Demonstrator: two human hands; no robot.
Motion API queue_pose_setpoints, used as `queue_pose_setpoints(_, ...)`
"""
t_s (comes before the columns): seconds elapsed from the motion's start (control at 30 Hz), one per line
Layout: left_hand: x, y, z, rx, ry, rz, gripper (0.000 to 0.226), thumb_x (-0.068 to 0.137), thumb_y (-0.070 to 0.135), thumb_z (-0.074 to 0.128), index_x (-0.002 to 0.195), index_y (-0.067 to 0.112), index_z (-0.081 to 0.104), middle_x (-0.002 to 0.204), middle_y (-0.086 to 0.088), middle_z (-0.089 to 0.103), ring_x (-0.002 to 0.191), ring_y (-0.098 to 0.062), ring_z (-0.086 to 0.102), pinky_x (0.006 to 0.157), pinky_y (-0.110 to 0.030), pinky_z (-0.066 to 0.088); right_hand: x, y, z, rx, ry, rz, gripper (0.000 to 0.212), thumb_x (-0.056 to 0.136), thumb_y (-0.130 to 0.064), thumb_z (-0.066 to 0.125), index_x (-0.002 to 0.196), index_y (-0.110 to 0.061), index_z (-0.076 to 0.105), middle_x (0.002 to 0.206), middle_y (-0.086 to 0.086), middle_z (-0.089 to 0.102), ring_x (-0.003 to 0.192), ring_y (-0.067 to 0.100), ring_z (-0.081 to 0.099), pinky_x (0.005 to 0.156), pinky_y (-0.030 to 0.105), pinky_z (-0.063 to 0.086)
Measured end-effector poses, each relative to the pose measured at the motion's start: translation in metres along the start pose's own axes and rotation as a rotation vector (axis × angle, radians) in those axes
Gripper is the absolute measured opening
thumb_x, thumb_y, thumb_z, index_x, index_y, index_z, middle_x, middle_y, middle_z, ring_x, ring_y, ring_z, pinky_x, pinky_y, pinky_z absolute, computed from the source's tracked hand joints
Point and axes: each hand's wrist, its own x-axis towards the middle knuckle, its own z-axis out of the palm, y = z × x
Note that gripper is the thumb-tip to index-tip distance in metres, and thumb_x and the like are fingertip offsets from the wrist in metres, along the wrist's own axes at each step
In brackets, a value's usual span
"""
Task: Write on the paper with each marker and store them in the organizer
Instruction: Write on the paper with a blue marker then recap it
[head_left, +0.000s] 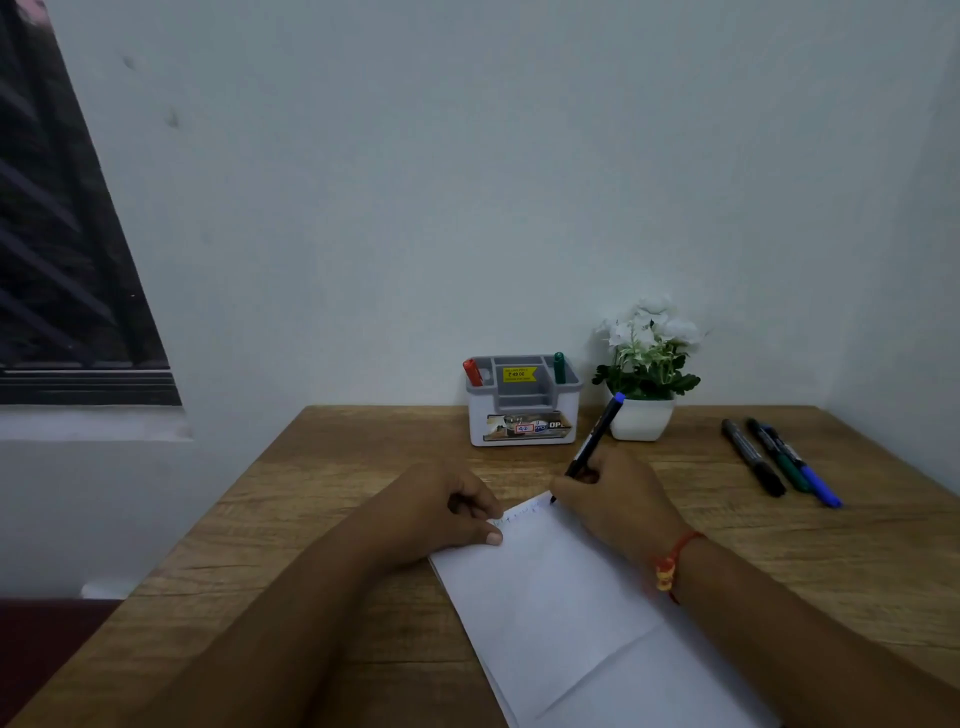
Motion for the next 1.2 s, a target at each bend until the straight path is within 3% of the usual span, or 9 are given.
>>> queue_pose_setpoints(0.2,-0.003,0.003,0.0,-0.003,0.038,0.003,0.021,0.074,0.031,0.083,0.093,0.03,0.074,0.093,0.012,0.07,0.077,0.002,0.059,0.066,-0.008,0.044,-0.002,-0.002,-0.005,0.24,0.002,0.057,0.008,0.088,-0.014,0.065,0.084,-0.01,0.07,0.067,0.003,0.067,0.053,0.012,0.058,0.044,0.019,0.046)
queue_pose_setpoints(0.33,-0.005,0.005,-0.004,0.007,0.259,-0.06,0.017,0.071,0.033,0.084,0.078,0.032,0.068,0.084,0.01,0.068,0.074,-0.003,0.058,0.057,-0.01,0.042,-0.007,-0.01,-0.014,0.357,-0.058,0.001,0.009,0.09,-0.007,0.062,0.088,-0.007,0.07,0.062,0.001,0.065,0.054,0.007,0.058,0.045,0.017,0.047)
queue_pose_setpoints(0.4,-0.004,0.003,-0.006,0.001,0.391,-0.111,0.02,0.072,0.031,0.083,0.083,0.027,0.067,0.082,0.008,0.065,0.075,-0.007,0.057,0.058,-0.012,0.04,-0.009,-0.013,-0.019,0.412,-0.093,-0.003,0.01,0.091,-0.006,0.062,0.088,-0.01,0.07,0.066,0.002,0.068,0.062,0.009,0.062,0.049,0.018,0.05)
queue_pose_setpoints(0.47,-0.003,0.001,-0.006,0.028,0.409,-0.151,0.023,0.076,0.031,0.08,0.094,0.025,0.068,0.091,0.008,0.064,0.081,-0.009,0.057,0.062,-0.015,0.042,-0.011,-0.014,-0.022,0.441,-0.115,0.008,0.01,0.092,-0.006,0.062,0.09,-0.009,0.071,0.073,0.006,0.071,0.07,0.012,0.066,0.055,0.021,0.054)
queue_pose_setpoints(0.63,0.003,-0.002,-0.003,0.239,0.204,-0.196,0.037,0.088,0.034,0.067,0.123,0.022,0.065,0.122,0.004,0.063,0.095,-0.006,0.051,0.076,-0.019,0.039,-0.014,-0.017,-0.021,0.512,-0.135,0.047,0.014,0.096,-0.009,0.061,0.096,-0.002,0.073,0.079,0.012,0.073,0.069,0.011,0.069,0.058,0.023,0.057)
queue_pose_setpoints(0.8,0.003,-0.001,-0.002,0.219,0.208,-0.165,0.026,0.091,0.028,0.065,0.116,0.022,0.069,0.116,0.005,0.067,0.094,-0.005,0.053,0.067,-0.011,0.037,-0.014,-0.021,-0.021,0.601,-0.142,0.108,0.024,0.099,-0.015,0.055,0.089,-0.006,0.075,0.078,0.009,0.076,0.069,0.012,0.071,0.061,0.026,0.06)
queue_pose_setpoints(0.9,0.001,-0.001,-0.005,0.161,0.324,-0.145,0.022,0.091,0.026,0.065,0.113,0.024,0.068,0.109,0.008,0.066,0.092,-0.005,0.053,0.067,-0.01,0.036,-0.016,-0.021,-0.023,0.623,-0.121,0.074,0.021,0.101,-0.016,0.055,0.088,-0.01,0.071,0.082,0.011,0.076,0.071,0.013,0.072,0.061,0.027,0.06)
queue_pose_setpoints(1.03,-0.003,0.003,-0.009,0.037,0.532,-0.061,0.022,0.088,0.023,0.069,0.109,0.024,0.069,0.096,0.013,0.064,0.086,-0.004,0.056,0.07,-0.012,0.04,-0.014,-0.019,-0.026,0.627,-0.096,-0.004,0.01,0.098,-0.017,0.063,0.092,-0.014,0.07,0.079,0.007,0.074,0.067,0.007,0.069,0.055,0.022,0.053)
queue_pose_setpoints(1.2,-0.006,0.011,-0.009,-0.065,0.541,0.033,0.021,0.086,0.018,0.071,0.105,0.028,0.07,0.098,0.016,0.067,0.093,0.0,0.059,0.079,-0.014,0.044,-0.017,-0.024,-0.029,0.823,-0.147,0.002,0.019,0.099,-0.013,0.059,0.097,-0.003,0.075,0.075,0.009,0.071,0.065,0.01,0.065,0.055,0.022,0.051)
